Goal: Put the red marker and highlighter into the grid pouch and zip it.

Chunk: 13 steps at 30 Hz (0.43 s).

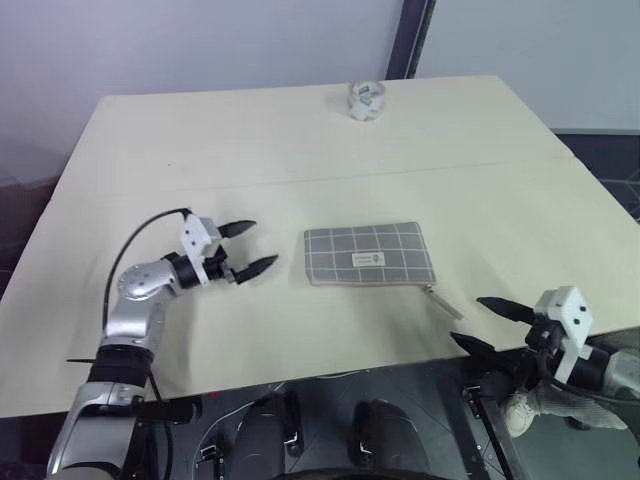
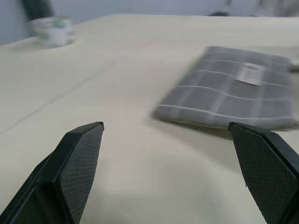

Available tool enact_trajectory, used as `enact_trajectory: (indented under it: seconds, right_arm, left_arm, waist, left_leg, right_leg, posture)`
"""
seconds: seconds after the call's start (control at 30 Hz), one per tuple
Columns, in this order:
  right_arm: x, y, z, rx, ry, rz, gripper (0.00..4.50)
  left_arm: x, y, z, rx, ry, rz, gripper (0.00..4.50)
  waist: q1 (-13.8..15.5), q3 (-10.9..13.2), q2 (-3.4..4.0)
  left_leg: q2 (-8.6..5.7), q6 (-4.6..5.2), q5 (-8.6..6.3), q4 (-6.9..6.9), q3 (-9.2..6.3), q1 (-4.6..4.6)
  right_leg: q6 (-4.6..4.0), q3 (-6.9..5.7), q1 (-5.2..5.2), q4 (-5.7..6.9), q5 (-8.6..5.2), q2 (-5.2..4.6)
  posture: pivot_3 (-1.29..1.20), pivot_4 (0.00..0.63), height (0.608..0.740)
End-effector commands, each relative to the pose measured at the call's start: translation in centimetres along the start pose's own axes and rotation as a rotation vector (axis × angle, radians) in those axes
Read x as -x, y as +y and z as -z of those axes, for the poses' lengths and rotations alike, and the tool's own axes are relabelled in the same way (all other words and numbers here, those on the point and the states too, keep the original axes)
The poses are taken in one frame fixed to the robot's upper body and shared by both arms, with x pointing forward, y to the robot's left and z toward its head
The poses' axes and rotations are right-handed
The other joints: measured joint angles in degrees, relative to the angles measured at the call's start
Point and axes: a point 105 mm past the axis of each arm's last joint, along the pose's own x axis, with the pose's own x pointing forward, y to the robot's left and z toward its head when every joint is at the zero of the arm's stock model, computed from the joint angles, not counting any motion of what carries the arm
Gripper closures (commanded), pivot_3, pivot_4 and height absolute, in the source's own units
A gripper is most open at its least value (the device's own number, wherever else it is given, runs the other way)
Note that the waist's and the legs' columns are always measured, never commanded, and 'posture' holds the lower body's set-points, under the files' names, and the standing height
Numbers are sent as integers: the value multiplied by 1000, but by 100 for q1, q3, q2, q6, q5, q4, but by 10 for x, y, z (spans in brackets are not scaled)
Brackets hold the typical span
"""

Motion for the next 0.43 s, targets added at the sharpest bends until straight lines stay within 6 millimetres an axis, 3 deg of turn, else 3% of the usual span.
enact_trajectory:
  seconds: [0.03, 0.23, 0.43]
  right_arm:
    - [2, -33, -3, 66, -54, 191, 51]
    - [10, -69, 11, 106, -25, 386, 51]
    - [6, -83, 19, 105, -11, 456, 51]
  left_arm:
    - [6, 22, -11, -12, -31, -89, 0]
    - [9, 31, -7, -6, -18, -119, 0]
    - [5, 30, -3, -24, 4, -107, 0]
  waist:
    - [0, 0, 1]
    - [38, 0, 2]
    - [24, 0, 2]
  left_leg:
    - [0, 0, 0, 0, 2, -2]
    - [-4, -5, 2, -21, 6, -6]
    - [-4, -7, 4, -19, 8, -3]
  right_leg:
    - [-2, 2, -5, -1, 1, 0]
    - [-2, 4, -19, -1, 1, -2]
    - [-3, 4, -16, -1, 1, -2]
  posture:
    - [0, 150, 740]
    - [0, 150, 740]
    - [0, 150, 740]
